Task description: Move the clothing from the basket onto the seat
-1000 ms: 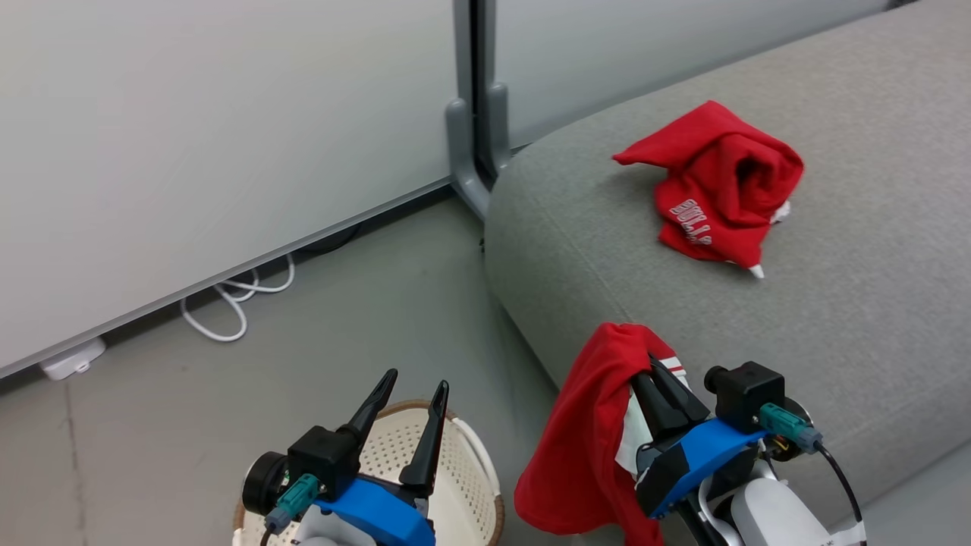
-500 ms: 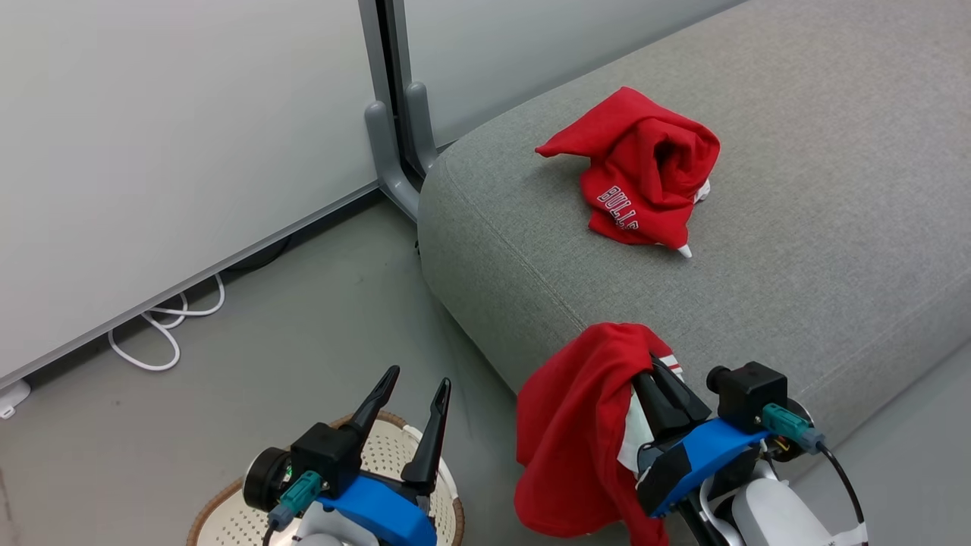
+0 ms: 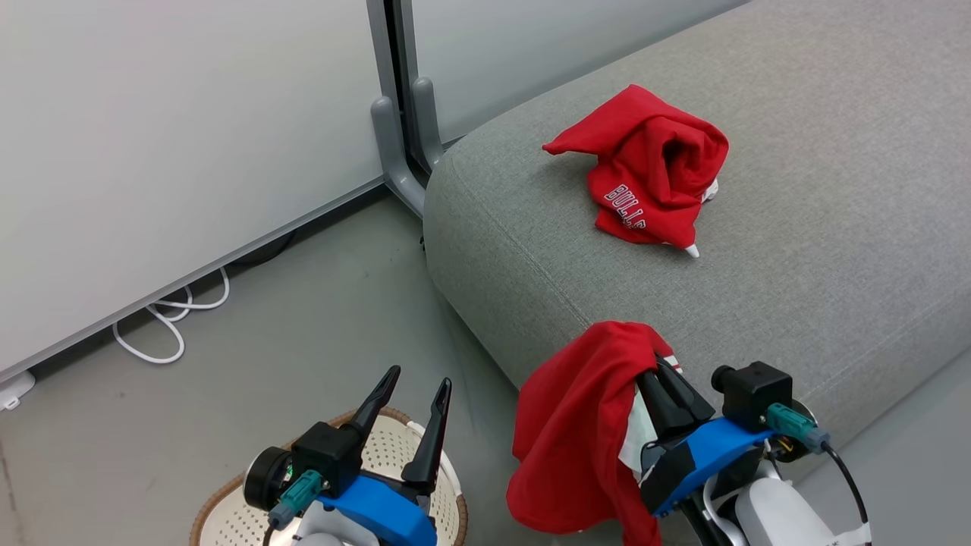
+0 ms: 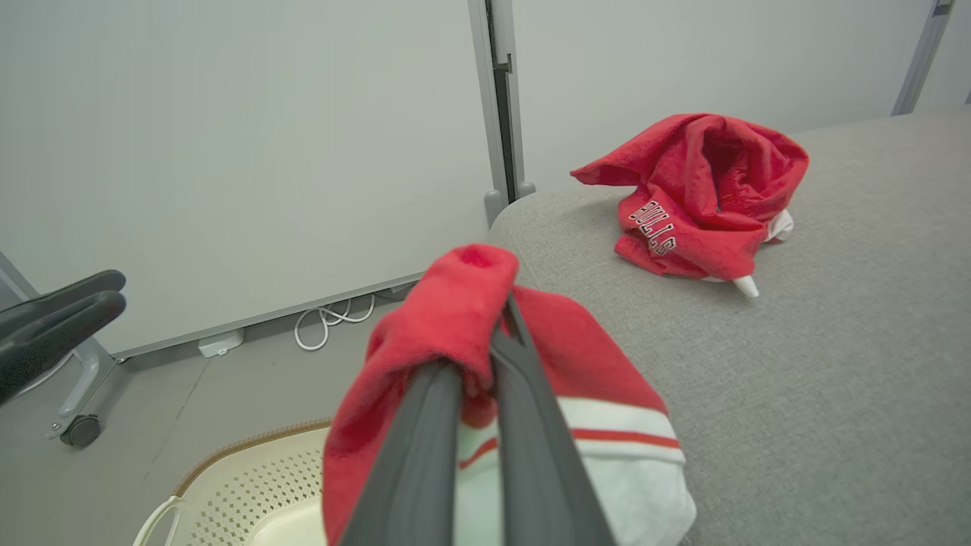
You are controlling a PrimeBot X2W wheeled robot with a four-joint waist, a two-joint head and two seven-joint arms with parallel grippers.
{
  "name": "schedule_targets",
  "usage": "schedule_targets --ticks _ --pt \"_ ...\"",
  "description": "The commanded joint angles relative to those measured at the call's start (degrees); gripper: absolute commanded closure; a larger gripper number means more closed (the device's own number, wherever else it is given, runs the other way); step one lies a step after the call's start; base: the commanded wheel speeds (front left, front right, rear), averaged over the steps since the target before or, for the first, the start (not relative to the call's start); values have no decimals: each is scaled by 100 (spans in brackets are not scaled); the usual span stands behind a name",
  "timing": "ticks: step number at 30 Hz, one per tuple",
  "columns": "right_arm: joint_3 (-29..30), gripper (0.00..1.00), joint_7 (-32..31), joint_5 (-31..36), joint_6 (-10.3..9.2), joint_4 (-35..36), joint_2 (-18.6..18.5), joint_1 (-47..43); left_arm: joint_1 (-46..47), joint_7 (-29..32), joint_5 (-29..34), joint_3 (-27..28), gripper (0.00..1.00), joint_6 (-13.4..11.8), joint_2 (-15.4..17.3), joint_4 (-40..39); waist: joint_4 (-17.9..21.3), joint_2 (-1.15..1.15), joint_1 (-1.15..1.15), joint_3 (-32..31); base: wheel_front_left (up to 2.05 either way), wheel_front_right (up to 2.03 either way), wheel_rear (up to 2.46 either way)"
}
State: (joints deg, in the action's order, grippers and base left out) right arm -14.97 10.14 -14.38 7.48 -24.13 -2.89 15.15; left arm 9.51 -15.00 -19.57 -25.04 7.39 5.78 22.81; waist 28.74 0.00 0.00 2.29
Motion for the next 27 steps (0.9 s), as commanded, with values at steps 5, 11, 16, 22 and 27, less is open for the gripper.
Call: schedule_targets --ticks 5,11,16,22,27 --pt "150 100 -68 -60 3 54 1 255 108 -27 35 16 0 14 70 -28 -24 0 0 101 0 0 0" --pt "578 100 -384 7 2 229 -112 875 200 -27 79 5 0 14 137 -80 -45 0 0 322 0 0 0" --pt "1071 100 -780 -34 3 429 -365 1549 394 -27 114 -72 0 14 241 -127 -130 0 0 636 0 0 0" --pt "1682 100 -966 -33 2 508 -861 2434 813 -27 174 -279 0 14 317 -170 -378 0 0 1188 0 0 0" --pt "2237 100 -940 -233 3 417 -1188 3187 1183 -27 202 -452 0 14 447 -233 -563 0 0 1703 0 0 0"
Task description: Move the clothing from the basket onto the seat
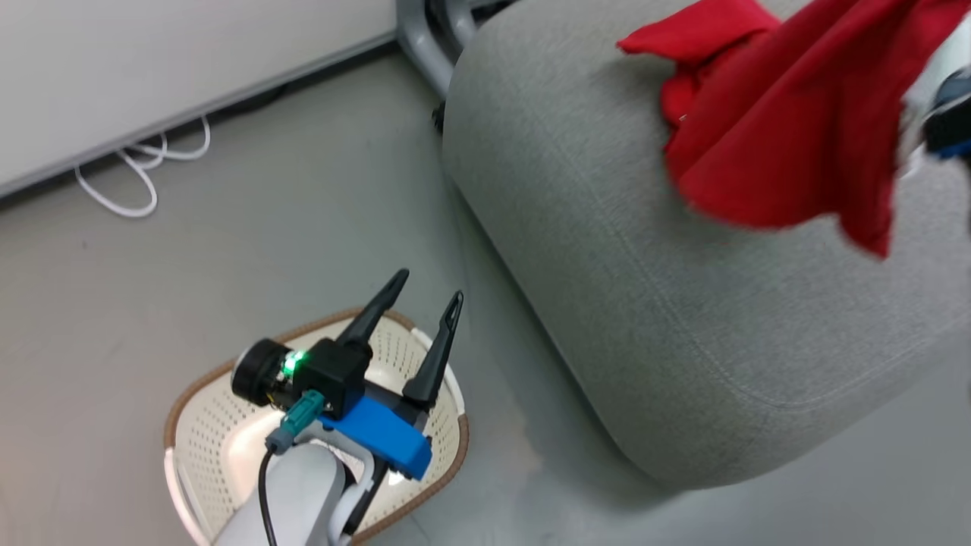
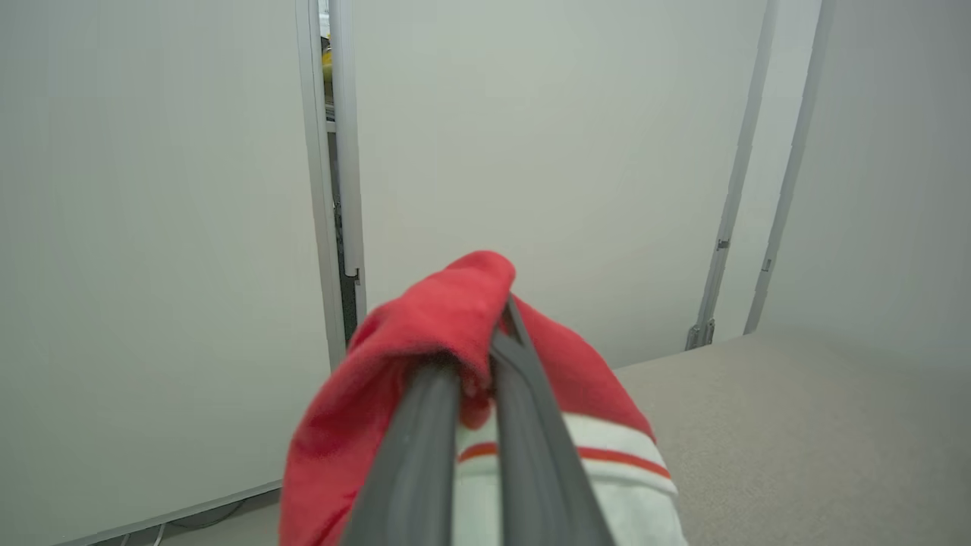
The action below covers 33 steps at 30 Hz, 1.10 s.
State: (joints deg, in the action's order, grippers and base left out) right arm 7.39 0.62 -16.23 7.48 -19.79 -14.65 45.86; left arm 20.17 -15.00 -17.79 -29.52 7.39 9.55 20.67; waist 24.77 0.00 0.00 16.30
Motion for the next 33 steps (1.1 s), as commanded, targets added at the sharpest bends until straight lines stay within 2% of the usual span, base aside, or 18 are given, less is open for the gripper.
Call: schedule_targets --ticks 1,5,12,18,23,33 --pt "91 100 9 -86 3 -40 -112 247 176 -27 26 -40 0 14 99 -33 -191 0 0 423 0 0 0" --pt "540 100 134 -128 2 -220 -460 730 456 -27 63 -177 0 14 257 -139 -307 0 0 872 0 0 0" --pt "1380 100 773 82 2 -497 -1005 1088 760 -27 138 -304 0 14 479 -378 -568 0 0 1517 0 0 0" --pt "1751 100 1049 477 2 -1168 -1083 817 908 -27 217 -315 0 14 661 -595 -715 0 0 1932 0 0 0" --pt "1883 100 1231 561 2 -1774 -913 567 1069 -27 237 -399 0 14 748 -663 -836 0 0 2159 0 0 0" --pt "1898 100 1390 735 2 -2501 -867 532 1220 -27 247 -424 0 14 704 -660 -923 0 0 2253 0 0 0"
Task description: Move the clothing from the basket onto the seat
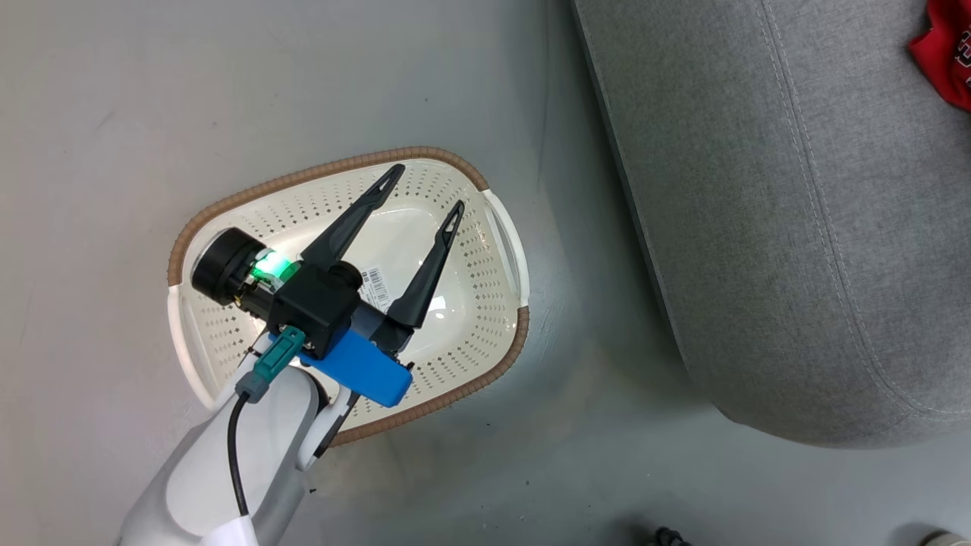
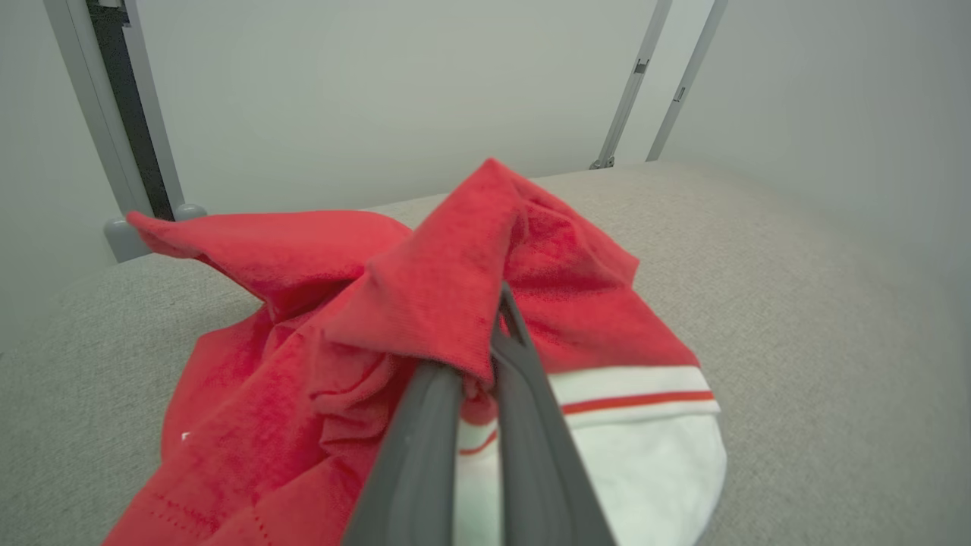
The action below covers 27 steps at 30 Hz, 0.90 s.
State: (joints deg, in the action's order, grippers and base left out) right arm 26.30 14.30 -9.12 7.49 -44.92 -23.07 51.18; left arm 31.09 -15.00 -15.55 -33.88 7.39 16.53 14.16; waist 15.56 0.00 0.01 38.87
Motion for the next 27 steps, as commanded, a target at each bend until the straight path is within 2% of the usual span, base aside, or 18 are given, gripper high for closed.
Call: schedule_targets --ticks 1,2,4,5,15,21,27 --pt "10 100 41 38 1 -40 -42 20 126 -27 15 19 0 14 -6 -10 -10 0 -1 -12 0 0 0" --pt "6 98 47 51 1 -85 -57 44 117 -27 11 29 0 14 -18 -5 -16 0 -1 -21 0 0 0" --pt "-52 42 67 63 1 -155 -73 66 104 -27 -5 54 0 14 -43 14 -21 0 -1 -41 0 0 0" --pt "-78 0 69 75 1 -188 -79 71 98 -27 -13 65 0 14 -61 19 -24 0 -1 -54 0 0 0" --pt "-234 0 93 -46 1 -391 -233 127 55 -27 -38 88 0 14 -167 16 -109 0 -1 -153 0 0 0" --pt "-340 0 95 -109 1 -311 -209 49 -28 -27 -43 146 0 14 -192 42 -143 0 -1 -264 0 0 0" --pt "-417 0 95 -144 1 -72 -263 -329 -84 -27 -153 210 0 14 -393 148 -343 0 -1 -614 0 0 0"
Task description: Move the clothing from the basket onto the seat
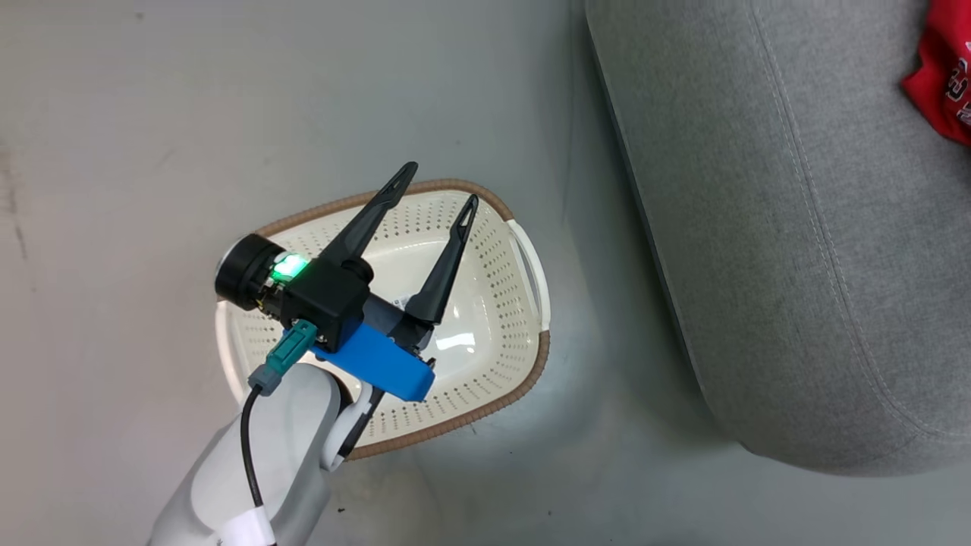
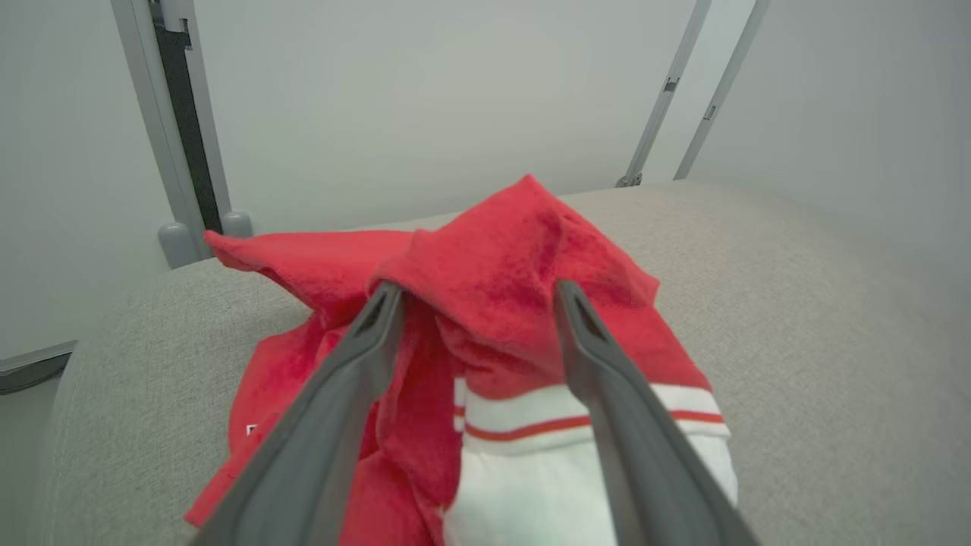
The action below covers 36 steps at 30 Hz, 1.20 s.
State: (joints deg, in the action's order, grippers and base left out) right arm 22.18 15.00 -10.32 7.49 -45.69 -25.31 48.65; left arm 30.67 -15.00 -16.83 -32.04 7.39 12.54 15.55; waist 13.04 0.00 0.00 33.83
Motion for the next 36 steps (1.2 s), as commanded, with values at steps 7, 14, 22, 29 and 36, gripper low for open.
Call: schedule_targets --ticks 7,14,22,29,36 --pt "-79 0 21 60 1 489 130 -912 -399 -27 -202 206 0 14 -248 140 -394 0 0 -818 0 0 0" --pt "-202 0 -13 261 1 1245 695 -1943 -1051 -27 -328 493 0 14 -393 256 -638 0 0 -1703 0 0 0" --pt "-267 0 -330 518 1 2334 1367 -3155 -1709 -27 -419 837 0 14 -577 315 -1024 0 0 -2523 0 0 0" --pt "-436 0 -564 628 1 3258 1873 -4055 -2104 -27 -371 1248 0 14 -615 428 -1331 0 0 -3002 0 0 0" --pt "-781 0 -729 624 1 3796 2148 -4707 -2469 -26 -281 1720 0 14 -621 539 -1562 0 0 -3315 0 0 0"
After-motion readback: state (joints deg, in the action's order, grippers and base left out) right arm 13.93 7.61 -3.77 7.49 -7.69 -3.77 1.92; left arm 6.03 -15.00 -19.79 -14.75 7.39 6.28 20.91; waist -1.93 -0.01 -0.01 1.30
